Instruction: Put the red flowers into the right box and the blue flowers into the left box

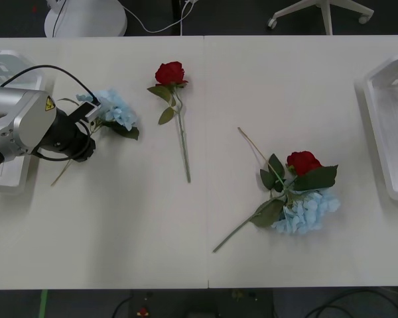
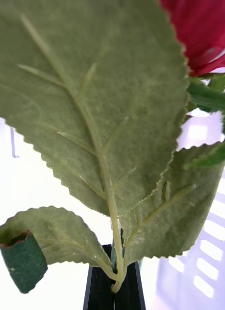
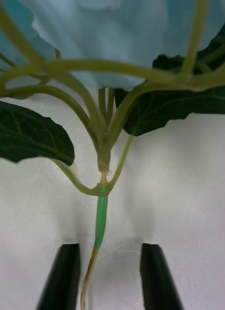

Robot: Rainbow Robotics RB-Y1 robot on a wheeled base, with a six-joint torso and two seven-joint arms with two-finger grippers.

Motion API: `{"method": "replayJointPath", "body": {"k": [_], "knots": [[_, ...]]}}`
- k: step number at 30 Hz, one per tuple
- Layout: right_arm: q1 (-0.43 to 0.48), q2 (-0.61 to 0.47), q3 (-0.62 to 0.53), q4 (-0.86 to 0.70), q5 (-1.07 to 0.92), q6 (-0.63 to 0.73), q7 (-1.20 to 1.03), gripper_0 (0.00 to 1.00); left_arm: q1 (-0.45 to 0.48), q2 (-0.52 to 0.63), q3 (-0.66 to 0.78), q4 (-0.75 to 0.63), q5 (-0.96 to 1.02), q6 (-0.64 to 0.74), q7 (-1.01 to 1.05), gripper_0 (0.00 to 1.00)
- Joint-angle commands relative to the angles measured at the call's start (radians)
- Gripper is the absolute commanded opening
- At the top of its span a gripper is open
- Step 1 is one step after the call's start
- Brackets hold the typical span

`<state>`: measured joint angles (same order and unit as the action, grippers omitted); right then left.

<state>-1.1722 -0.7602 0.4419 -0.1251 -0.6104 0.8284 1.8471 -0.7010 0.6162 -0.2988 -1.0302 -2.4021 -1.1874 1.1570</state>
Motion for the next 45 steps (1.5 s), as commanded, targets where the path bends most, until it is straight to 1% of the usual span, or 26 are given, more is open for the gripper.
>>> {"method": "replayJointPath", "body": {"k": [1,2,3,4,5,6,8,11,15,17,20,22,23,25,26,27,29,33,36,39,42,45], "knots": [[-0.004,0.022,0.006,-0.001,0.009,-0.02,-0.04,0.0,-0.045,-0.01,0.0,0.004,-0.017,0.008,-0.027,0.0],[-0.004,0.022,0.006,0.001,0.008,-0.02,-0.04,0.04,-0.046,-0.009,0.001,0.004,-0.017,0.008,-0.027,0.0],[-0.004,0.022,0.006,0.001,0.006,-0.02,-0.04,0.11,-0.046,-0.009,0.0,0.002,-0.017,0.008,-0.027,0.0],[-0.004,0.022,0.005,0.001,0.003,-0.02,-0.042,0.26,-0.046,-0.009,0.003,-0.002,-0.017,0.008,-0.025,0.0],[-0.004,0.021,0.001,0.001,0.0,-0.023,-0.042,0.4,-0.046,-0.009,0.012,-0.011,-0.017,0.008,-0.023,0.0],[-0.004,0.021,0.001,0.001,-0.002,-0.023,-0.042,0.44,-0.046,-0.01,0.017,-0.016,-0.017,0.008,-0.023,0.0],[-0.004,0.016,-0.003,0.001,-0.008,-0.023,-0.042,0.57,-0.045,-0.009,0.046,-0.036,-0.011,0.006,-0.028,0.0],[-0.004,0.009,-0.011,0.001,-0.014,-0.023,-0.034,0.65,-0.045,-0.009,0.087,-0.099,-0.008,-0.029,-0.028,0.0],[-0.004,-0.01,-0.028,-0.001,-0.02,-0.023,-0.016,0.71,-0.045,-0.009,0.178,-0.203,-0.008,-0.136,-0.028,0.0],[-0.007,-0.019,-0.038,-0.005,-0.029,-0.022,-0.005,0.73,-0.045,-0.009,0.227,-0.245,-0.006,-0.185,-0.028,0.0],[-0.018,-0.042,-0.069,-0.016,-0.094,0.024,0.04,0.75,-0.029,-0.006,0.349,-0.304,-0.015,-0.27,-0.033,0.0],[-0.029,-0.073,-0.109,-0.057,-0.152,0.107,0.077,0.75,0.006,0.004,0.481,-0.37,-0.025,-0.317,-0.04,0.0],[-0.032,-0.082,-0.118,-0.073,-0.163,0.136,0.078,0.75,0.017,0.005,0.514,-0.387,-0.029,-0.325,-0.042,0.0],[-0.038,-0.105,-0.143,-0.153,-0.195,0.285,0.061,0.75,0.058,0.023,0.642,-0.455,-0.038,-0.345,-0.056,0.0],[-0.038,-0.111,-0.149,-0.174,-0.204,0.324,0.047,0.75,0.066,0.033,0.667,-0.467,-0.04,-0.348,-0.06,0.0],[-0.037,-0.123,-0.164,-0.234,-0.227,0.413,0.001,0.75,0.08,0.057,0.714,-0.479,-0.045,-0.353,-0.086,0.0],[-0.037,-0.13,-0.172,-0.289,-0.256,0.494,-0.051,0.75,0.092,0.086,0.761,-0.479,-0.051,-0.353,-0.108,0.0],[-0.035,-0.137,-0.161,-0.403,-0.407,0.663,-0.256,0.75,0.143,0.169,0.851,-0.479,-0.109,-0.327,-0.108,0.0],[-0.029,-0.137,-0.106,-0.493,-0.526,0.713,-0.413,0.78,0.181,0.218,0.872,-0.453,-0.157,-0.276,-0.102,0.0],[-0.02,-0.136,-0.04,-0.597,-0.606,0.736,-0.588,0.8,0.186,0.252,0.876,-0.373,-0.189,-0.225,-0.1,0.0],[0.002,-0.136,0.011,-0.734,-0.66,0.745,-0.772,0.82,0.182,0.293,0.836,-0.275,-0.198,-0.15,-0.105,0.0],[0.054,-0.134,0.02,-0.9,-0.672,0.747,-0.95,0.84,0.178,0.336,0.748,-0.179,-0.196,-0.083,-0.108,0.0]]}}
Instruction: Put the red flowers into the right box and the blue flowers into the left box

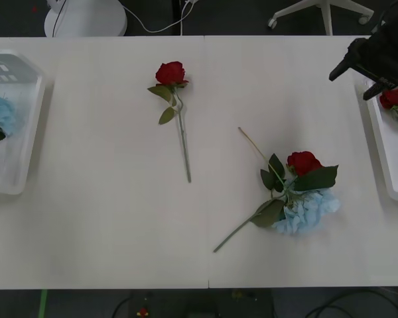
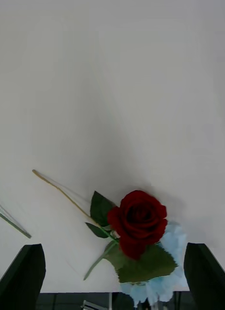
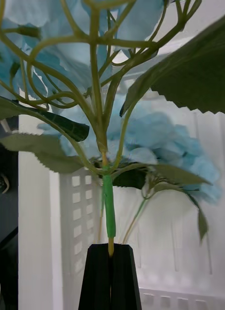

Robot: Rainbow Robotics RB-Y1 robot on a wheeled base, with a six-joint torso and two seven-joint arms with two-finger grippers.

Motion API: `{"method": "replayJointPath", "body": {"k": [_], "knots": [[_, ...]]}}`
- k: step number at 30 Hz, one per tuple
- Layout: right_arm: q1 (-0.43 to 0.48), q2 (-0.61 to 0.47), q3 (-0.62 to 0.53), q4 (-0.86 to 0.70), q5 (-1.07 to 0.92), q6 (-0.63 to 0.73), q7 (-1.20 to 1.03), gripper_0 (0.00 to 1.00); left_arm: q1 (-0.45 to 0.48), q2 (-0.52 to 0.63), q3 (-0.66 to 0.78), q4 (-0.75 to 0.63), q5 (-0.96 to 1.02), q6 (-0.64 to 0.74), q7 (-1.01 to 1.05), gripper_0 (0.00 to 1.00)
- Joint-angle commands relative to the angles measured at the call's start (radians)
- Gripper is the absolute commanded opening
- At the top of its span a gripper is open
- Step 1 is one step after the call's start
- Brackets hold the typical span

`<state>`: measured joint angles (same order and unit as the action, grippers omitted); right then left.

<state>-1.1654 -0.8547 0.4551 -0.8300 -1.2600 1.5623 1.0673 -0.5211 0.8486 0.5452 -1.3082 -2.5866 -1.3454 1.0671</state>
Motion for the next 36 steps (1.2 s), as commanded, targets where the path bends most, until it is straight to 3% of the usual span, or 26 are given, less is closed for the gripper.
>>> {"method": "replayJointPath", "body": {"k": [1,9,18,19,20,21,23,31,36], "knots": [[0.059,-0.04,0.005,-0.227,-0.022,0.012,-0.198,0.84,-0.005,0.11,-0.105,0.116,-0.012,0.083,-0.019,0.0],[0.168,-0.04,0.077,-0.567,-0.013,-0.07,-0.692,0.85,-0.007,0.115,-0.172,0.208,-0.035,0.104,-0.035,0.0],[0.17,0.026,0.188,-0.621,0.013,-0.114,-1.021,0.85,0.015,0.095,-0.274,0.208,-0.033,0.199,-0.035,0.01],[0.17,0.031,0.197,-0.621,0.016,-0.113,-1.017,0.85,0.02,0.093,-0.274,0.208,-0.032,0.212,-0.036,0.15],[0.17,0.034,0.217,-0.626,0.019,-0.111,-1.009,0.85,0.02,0.09,-0.274,0.208,-0.032,0.227,-0.038,0.51],[0.17,0.034,0.24,-0.636,0.025,-0.111,-0.995,0.85,0.021,0.09,-0.274,0.208,-0.032,0.235,-0.042,0.8],[0.17,0.033,0.289,-0.658,0.034,-0.111,-0.932,0.85,0.02,0.09,-0.271,0.205,-0.032,0.235,-0.053,1.0],[0.193,0.019,0.418,-0.735,0.159,-0.143,-0.831,0.85,0.02,0.09,-0.191,0.153,-0.009,0.193,-0.187,1.0],[0.248,0.019,0.424,-0.77,0.249,-0.148,-0.807,0.85,0.02,0.061,-0.091,0.027,0.08,-0.003,-0.217,1.0]]}}
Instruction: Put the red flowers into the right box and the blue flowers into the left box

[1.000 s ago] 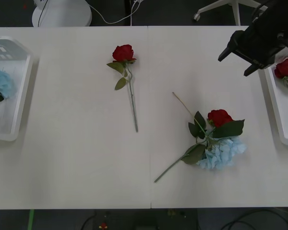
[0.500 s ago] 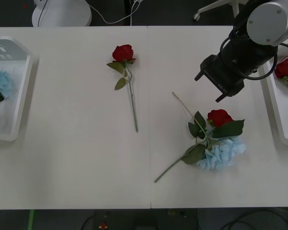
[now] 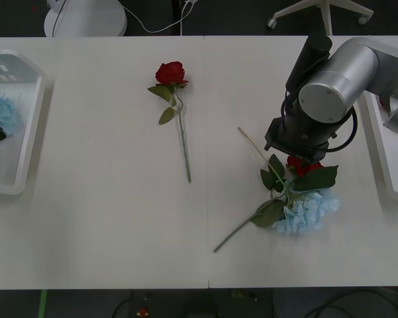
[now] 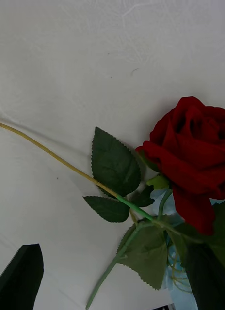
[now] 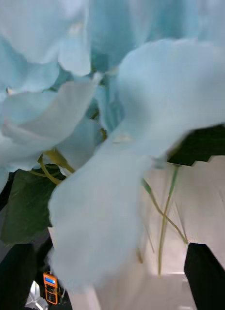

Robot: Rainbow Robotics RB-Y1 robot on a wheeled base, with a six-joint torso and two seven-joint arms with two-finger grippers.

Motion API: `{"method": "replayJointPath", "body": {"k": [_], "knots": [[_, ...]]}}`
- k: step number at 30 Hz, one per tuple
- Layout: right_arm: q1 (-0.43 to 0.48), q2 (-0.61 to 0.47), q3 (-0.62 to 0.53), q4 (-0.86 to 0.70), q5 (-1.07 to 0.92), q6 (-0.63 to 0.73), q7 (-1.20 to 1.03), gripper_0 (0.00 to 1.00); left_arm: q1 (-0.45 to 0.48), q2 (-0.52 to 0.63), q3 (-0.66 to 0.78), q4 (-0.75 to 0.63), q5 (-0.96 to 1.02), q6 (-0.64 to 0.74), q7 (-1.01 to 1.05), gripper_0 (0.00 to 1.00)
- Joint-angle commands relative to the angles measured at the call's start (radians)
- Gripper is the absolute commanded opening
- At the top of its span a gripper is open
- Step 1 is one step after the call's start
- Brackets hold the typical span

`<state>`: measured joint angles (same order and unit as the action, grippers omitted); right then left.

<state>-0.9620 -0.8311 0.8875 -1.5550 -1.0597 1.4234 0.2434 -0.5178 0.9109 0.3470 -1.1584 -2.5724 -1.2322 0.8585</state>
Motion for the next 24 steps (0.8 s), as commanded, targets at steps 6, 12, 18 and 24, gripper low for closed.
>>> {"method": "replayJointPath", "body": {"k": [6,12,18,24], "knots": [[0.098,-0.005,-0.009,-0.046,0.095,-0.009,0.034,0.85,0.016,-0.053,0.184,-0.325,0.196,-0.339,0.03,1.0],[0.154,-0.008,-0.007,-0.046,0.121,-0.049,0.047,0.85,0.018,-0.098,0.121,-0.503,0.33,-0.339,0.35,1.0],[0.183,-0.006,0.014,-0.062,0.164,-0.061,0.071,0.85,0.016,-0.181,-0.02,-0.563,0.316,-0.339,0.565,1.0],[0.2,-0.008,0.037,-0.108,0.199,-0.066,0.057,0.85,0.01,-0.282,-0.105,-0.538,0.204,-0.26,0.565,1.0]]}}
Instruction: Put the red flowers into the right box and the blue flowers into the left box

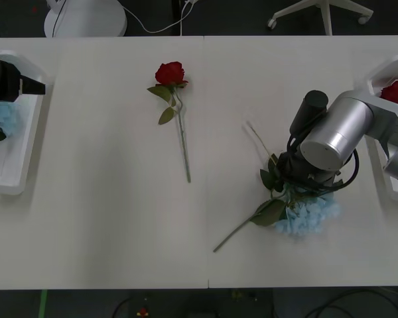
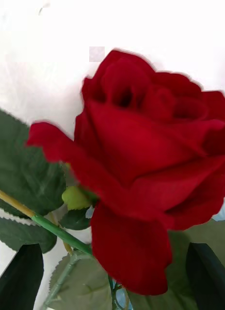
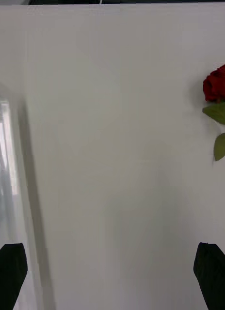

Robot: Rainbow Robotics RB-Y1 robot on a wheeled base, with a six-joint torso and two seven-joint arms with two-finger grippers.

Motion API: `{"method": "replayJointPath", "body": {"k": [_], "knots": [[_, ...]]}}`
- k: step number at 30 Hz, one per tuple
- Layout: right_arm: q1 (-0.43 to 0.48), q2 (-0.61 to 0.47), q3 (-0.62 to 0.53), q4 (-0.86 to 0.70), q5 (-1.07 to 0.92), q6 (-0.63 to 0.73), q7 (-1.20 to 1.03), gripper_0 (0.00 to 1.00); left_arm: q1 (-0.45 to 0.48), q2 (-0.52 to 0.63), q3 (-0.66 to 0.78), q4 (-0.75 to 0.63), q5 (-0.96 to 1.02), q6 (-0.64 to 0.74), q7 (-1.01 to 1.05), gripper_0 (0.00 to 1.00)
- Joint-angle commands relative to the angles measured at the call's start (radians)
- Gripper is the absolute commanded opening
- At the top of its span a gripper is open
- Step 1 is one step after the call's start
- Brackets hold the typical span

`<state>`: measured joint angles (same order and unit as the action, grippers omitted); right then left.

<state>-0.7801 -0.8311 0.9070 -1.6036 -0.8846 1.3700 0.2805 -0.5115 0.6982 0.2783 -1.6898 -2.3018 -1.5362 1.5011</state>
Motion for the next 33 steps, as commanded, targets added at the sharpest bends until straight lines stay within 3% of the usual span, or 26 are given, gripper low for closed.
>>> {"method": "replayJointPath", "body": {"k": [1,6,17,33], "knots": [[0.024,-0.008,0.018,-0.065,0.032,-0.019,0.017,0.85,-0.018,-0.094,-0.053,0.01,-0.088,0.053,-0.078,1.0],[0.061,-0.008,0.018,-0.065,0.065,-0.069,0.014,0.85,-0.157,-0.164,-0.209,0.176,-0.123,0.125,-0.078,1.0],[0.061,0.038,0.032,-0.058,0.078,-0.115,0.013,0.85,-0.328,-0.233,-0.505,0.481,-0.061,0.424,-0.078,1.0],[0.027,0.078,0.012,-0.065,0.053,-0.048,0.086,0.85,-0.467,-0.391,-0.674,0.76,-0.024,0.599,-0.078,1.0]]}}
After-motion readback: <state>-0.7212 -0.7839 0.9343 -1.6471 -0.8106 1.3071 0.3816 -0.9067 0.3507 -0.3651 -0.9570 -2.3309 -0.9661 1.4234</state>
